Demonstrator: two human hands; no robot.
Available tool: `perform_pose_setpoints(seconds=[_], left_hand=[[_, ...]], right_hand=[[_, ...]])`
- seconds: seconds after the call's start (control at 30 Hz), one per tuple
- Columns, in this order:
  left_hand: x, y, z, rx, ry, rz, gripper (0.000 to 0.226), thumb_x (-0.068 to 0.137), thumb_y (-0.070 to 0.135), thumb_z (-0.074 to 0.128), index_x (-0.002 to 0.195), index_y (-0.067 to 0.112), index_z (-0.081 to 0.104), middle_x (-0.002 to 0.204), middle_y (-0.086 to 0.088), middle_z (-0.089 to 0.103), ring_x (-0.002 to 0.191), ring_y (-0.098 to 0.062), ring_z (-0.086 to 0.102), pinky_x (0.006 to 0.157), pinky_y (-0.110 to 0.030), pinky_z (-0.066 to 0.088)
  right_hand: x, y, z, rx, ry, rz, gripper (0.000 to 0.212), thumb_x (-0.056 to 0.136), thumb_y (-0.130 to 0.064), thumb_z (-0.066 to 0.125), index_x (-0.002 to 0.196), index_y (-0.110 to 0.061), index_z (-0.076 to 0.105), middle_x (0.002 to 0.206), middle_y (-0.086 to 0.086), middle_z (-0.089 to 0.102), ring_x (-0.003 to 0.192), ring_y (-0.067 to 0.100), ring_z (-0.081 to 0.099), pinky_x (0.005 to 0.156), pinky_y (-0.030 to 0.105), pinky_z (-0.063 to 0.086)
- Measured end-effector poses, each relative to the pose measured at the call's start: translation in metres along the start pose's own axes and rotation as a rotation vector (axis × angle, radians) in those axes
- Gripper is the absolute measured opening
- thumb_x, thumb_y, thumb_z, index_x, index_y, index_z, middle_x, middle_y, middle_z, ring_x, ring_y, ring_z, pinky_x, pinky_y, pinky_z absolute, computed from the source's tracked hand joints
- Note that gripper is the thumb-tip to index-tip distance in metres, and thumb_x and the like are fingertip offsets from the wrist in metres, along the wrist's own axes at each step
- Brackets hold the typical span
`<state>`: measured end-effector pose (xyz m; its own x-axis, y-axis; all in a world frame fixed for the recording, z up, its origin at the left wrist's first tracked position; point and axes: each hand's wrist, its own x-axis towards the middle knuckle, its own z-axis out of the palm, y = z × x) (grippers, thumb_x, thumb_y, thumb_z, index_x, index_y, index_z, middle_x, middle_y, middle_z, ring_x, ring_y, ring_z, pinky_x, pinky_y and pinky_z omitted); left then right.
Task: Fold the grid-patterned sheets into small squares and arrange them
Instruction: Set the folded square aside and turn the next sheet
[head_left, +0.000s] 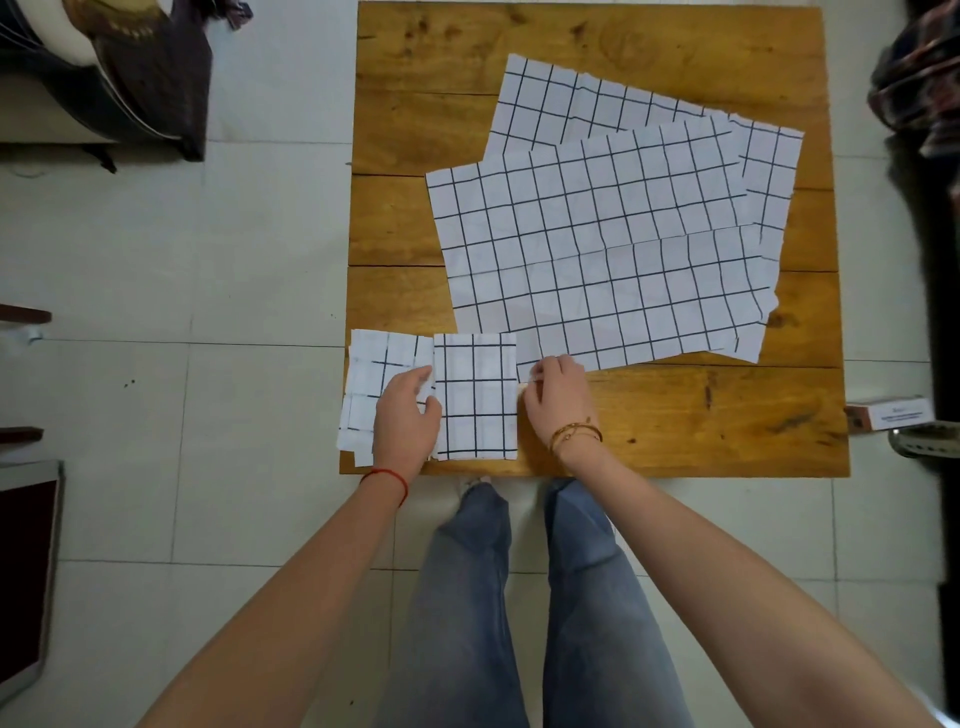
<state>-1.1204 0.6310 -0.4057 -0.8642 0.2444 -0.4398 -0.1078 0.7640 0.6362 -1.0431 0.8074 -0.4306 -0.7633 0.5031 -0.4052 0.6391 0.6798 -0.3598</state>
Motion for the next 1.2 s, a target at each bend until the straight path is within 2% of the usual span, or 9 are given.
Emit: perform_pose_setpoints(seconds=[0.1, 0.23, 0.4, 0.73, 0.87, 0.97, 1.03, 1.13, 1.2], left_hand=[[0.003, 0.002, 0.000, 0.172, -0.017, 0.158, 0.040, 0.094, 0.008, 0.050, 0.134, 0.014, 0.052, 0.137, -0.003, 0.052, 0.130, -0.017, 0.042, 0.104, -0.021, 0.030], [0.009, 0.011, 0.007, 0.336, -0.073, 0.293, 0.046, 0.094, 0.007, 0.049, 0.140, 0.013, 0.047, 0.144, -0.003, 0.046, 0.136, -0.018, 0.033, 0.112, -0.028, 0.027], [0.011, 0.023, 0.025, 0.400, -0.165, 0.394, 0.050, 0.092, 0.007, 0.049, 0.141, 0.014, 0.044, 0.147, -0.004, 0.041, 0.138, -0.018, 0.031, 0.114, -0.030, 0.024], [0.019, 0.069, 0.059, 0.382, -0.176, 0.425, 0.048, 0.091, 0.007, 0.049, 0.138, 0.014, 0.048, 0.145, -0.004, 0.044, 0.136, -0.019, 0.034, 0.113, -0.037, 0.031], [0.032, 0.097, 0.075, 0.369, -0.163, 0.415, 0.047, 0.092, 0.008, 0.049, 0.139, 0.014, 0.048, 0.145, -0.003, 0.043, 0.136, -0.018, 0.033, 0.114, -0.038, 0.030], [0.044, 0.116, 0.089, 0.374, -0.157, 0.407, 0.047, 0.092, 0.009, 0.049, 0.139, 0.014, 0.047, 0.145, -0.004, 0.044, 0.136, -0.020, 0.033, 0.115, -0.039, 0.028], [0.051, 0.127, 0.098, 0.375, -0.151, 0.407, 0.047, 0.092, 0.008, 0.049, 0.138, 0.015, 0.048, 0.144, -0.003, 0.045, 0.136, -0.020, 0.033, 0.115, -0.040, 0.027], [0.061, 0.141, 0.111, 0.386, -0.153, 0.413, 0.046, 0.090, 0.006, 0.050, 0.136, 0.015, 0.050, 0.141, -0.003, 0.047, 0.134, -0.019, 0.036, 0.112, -0.041, 0.032], [0.066, 0.146, 0.119, 0.412, -0.151, 0.410, 0.049, 0.088, 0.002, 0.052, 0.135, 0.016, 0.050, 0.139, -0.003, 0.049, 0.132, -0.018, 0.038, 0.110, -0.039, 0.034]], right_hand=[[0.004, 0.009, -0.007, -0.167, 0.081, -0.138, 0.037, 0.091, -0.023, 0.044, 0.126, -0.013, 0.048, 0.126, 0.005, 0.051, 0.114, 0.021, 0.045, 0.097, 0.033, 0.041], [0.012, 0.024, -0.012, -0.197, -0.042, -0.143, 0.052, 0.094, -0.025, 0.040, 0.144, -0.015, 0.031, 0.150, 0.004, 0.034, 0.138, 0.027, 0.028, 0.113, 0.042, 0.026], [0.028, 0.048, -0.026, -0.276, -0.062, -0.156, 0.056, 0.096, -0.027, 0.038, 0.148, -0.016, 0.022, 0.154, 0.003, 0.026, 0.141, 0.027, 0.022, 0.116, 0.045, 0.021], [0.082, 0.103, -0.080, -0.307, -0.046, -0.106, 0.053, 0.095, -0.028, 0.039, 0.145, -0.015, 0.027, 0.154, 0.005, 0.027, 0.142, 0.031, 0.021, 0.115, 0.049, 0.021], [0.100, 0.115, -0.100, -0.323, 0.002, -0.163, 0.048, 0.090, -0.030, 0.047, 0.134, -0.013, 0.039, 0.142, 0.011, 0.040, 0.133, 0.031, 0.033, 0.110, 0.044, 0.031], [0.105, 0.115, -0.107, -0.372, 0.025, -0.293, 0.042, 0.085, -0.040, 0.052, 0.117, -0.013, 0.051, 0.117, 0.010, 0.052, 0.106, 0.026, 0.048, 0.090, 0.038, 0.044], [0.103, 0.113, -0.105, -0.375, -0.008, -0.384, 0.042, 0.082, -0.047, 0.056, 0.108, -0.014, 0.053, 0.106, 0.007, 0.053, 0.094, 0.023, 0.048, 0.080, 0.035, 0.045], [0.101, 0.108, -0.096, -0.367, -0.100, -0.428, 0.047, 0.081, -0.053, 0.059, 0.108, -0.016, 0.050, 0.105, 0.005, 0.052, 0.093, 0.021, 0.047, 0.081, 0.034, 0.045], [0.102, 0.104, -0.091, -0.354, -0.129, -0.400, 0.046, 0.082, -0.049, 0.060, 0.111, -0.015, 0.049, 0.108, 0.006, 0.052, 0.096, 0.022, 0.047, 0.084, 0.035, 0.044]])
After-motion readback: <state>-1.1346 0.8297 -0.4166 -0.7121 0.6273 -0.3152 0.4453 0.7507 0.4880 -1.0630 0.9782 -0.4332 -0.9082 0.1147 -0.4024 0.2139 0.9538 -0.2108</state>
